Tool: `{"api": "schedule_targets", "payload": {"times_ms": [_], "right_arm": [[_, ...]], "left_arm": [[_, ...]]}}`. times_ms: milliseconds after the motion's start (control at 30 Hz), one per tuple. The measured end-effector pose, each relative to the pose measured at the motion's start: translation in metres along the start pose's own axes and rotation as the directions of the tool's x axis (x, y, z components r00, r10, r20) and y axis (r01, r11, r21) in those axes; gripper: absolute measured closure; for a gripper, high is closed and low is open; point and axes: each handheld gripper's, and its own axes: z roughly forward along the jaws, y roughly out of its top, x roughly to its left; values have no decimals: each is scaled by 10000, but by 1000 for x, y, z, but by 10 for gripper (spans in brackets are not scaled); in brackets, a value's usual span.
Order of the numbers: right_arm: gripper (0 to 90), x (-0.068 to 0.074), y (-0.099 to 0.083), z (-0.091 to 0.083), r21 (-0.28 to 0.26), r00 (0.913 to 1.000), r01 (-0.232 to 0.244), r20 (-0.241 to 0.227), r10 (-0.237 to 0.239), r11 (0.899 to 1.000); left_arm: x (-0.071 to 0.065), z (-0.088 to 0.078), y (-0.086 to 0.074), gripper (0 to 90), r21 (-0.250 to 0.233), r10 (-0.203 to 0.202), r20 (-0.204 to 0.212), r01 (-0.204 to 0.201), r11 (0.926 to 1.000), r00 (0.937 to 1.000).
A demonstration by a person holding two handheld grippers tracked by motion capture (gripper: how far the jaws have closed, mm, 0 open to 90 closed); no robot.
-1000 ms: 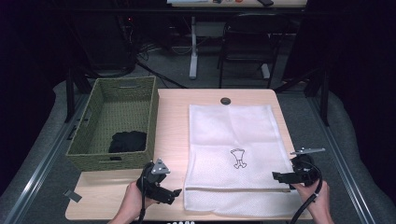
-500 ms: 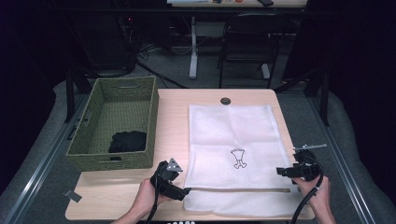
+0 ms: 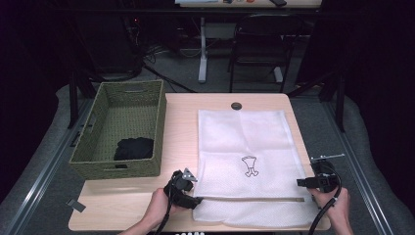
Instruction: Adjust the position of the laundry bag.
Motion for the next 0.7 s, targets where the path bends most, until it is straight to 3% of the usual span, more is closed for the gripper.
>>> {"api": "schedule_targets", "payload": {"times_ms": [200,367,700], "right_arm": [[566,-3,-1,2,234,9991,-128,412,118,9996],[615,-3,-2,4,430,9994,-190,280,178,9989],[794,1,-2,4,410,9996,26,276,-37,9992]], "left_arm": [[-2,1,-1,467,-100,-10,-56,9,9999,10000],[-2,0,-2,535,-153,40,-29,-41,9999,10000],[1,-1,-3,699,-230,-12,9,12,9997,10000]]}}
